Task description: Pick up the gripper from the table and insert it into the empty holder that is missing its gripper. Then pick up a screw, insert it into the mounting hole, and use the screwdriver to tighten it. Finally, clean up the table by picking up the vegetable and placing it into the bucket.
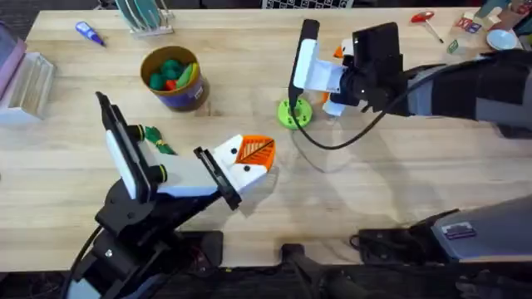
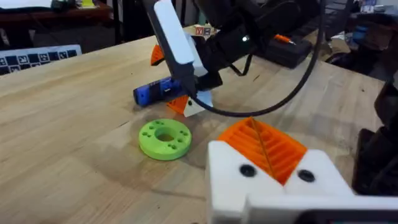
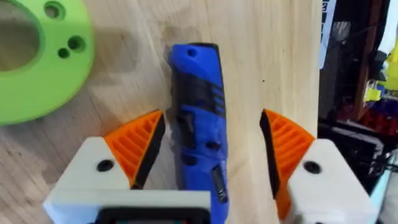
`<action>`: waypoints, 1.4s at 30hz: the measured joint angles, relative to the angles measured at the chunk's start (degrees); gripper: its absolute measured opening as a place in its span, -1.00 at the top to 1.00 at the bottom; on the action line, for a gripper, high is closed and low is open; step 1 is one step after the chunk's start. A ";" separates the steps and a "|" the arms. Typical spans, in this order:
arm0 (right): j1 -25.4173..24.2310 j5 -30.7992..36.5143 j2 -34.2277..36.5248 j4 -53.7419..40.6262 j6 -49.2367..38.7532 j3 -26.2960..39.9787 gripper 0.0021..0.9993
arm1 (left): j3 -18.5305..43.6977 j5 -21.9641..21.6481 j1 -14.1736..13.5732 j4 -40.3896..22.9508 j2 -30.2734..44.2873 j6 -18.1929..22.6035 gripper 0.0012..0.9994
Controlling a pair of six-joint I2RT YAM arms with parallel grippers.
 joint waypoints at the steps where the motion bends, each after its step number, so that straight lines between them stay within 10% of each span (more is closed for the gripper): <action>1: -0.02 -0.01 0.00 -0.05 0.81 0.00 -0.91 | 0.00 -0.02 0.00 0.00 0.00 0.00 0.97; 13: 0.23 -3.83 -6.19 -9.70 25.51 -2.01 -0.92 | 0.00 -0.02 0.00 0.00 0.00 0.00 0.97; 24: 0.52 -5.34 -25.44 -26.77 42.54 -2.97 -0.92 | 0.00 -0.02 0.00 0.00 0.00 0.01 0.97; 26: 0.52 -5.41 -29.09 -29.07 45.15 -2.97 -0.92 | 0.00 0.02 0.00 0.02 0.00 0.41 0.66; 31: 0.52 -7.40 -36.49 -34.20 48.81 -2.97 -0.92 | 0.00 0.02 0.00 0.01 0.00 -0.01 -0.87; 42: 0.52 -9.48 -43.99 -36.63 54.64 -2.97 -0.92 | -0.02 -1.20 0.00 2.02 0.00 0.27 -0.97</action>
